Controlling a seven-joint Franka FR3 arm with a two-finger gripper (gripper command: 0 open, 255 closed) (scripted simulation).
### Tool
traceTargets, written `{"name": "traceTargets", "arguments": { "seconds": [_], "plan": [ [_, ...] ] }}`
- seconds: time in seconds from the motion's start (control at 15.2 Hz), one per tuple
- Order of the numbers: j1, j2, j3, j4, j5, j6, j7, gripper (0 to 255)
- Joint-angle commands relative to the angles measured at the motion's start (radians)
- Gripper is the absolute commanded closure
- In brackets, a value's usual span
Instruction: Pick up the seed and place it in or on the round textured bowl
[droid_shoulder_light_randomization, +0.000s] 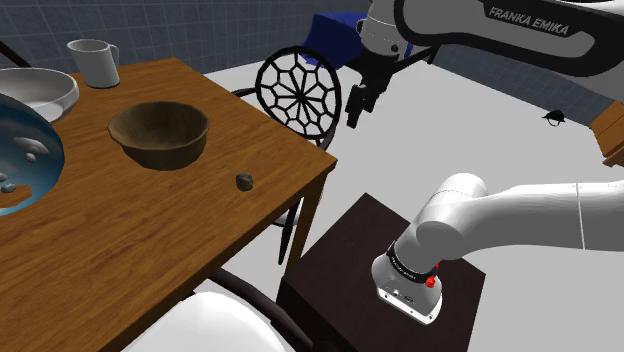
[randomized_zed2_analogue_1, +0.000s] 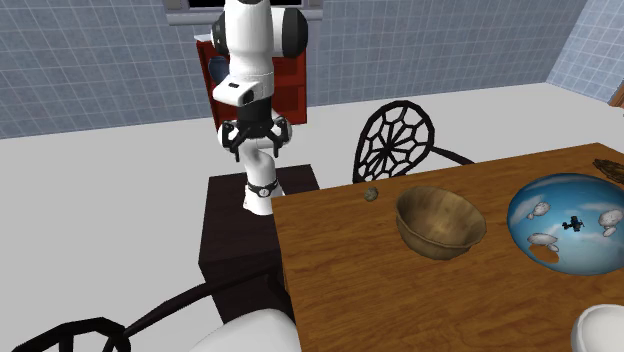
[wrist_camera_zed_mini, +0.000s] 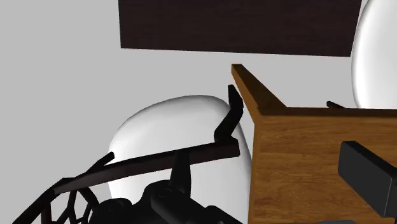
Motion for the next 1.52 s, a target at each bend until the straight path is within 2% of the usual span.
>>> {"name": "traceTargets", "arguments": {
  "seconds": [0.0, 0.4, 0.79, 1.12, 1.45],
  "plan": [
    [0.000, 0.000, 0.000, 0.000, 0.000, 0.000, 0.000, 0],
    [0.047, 0.091, 0.143, 0.029, 0.064, 0.065, 0.128, 0],
    [0.077, 0.223, 0.285, 0.098, 0.095, 0.129, 0.258, 0],
    [0.086, 0.361, 0.406, 0.186, 0.085, 0.174, 0.374, 0],
    [0.086, 0.527, 0.527, 0.302, 0.030, 0.204, 0.507, 0]
  ]
}}
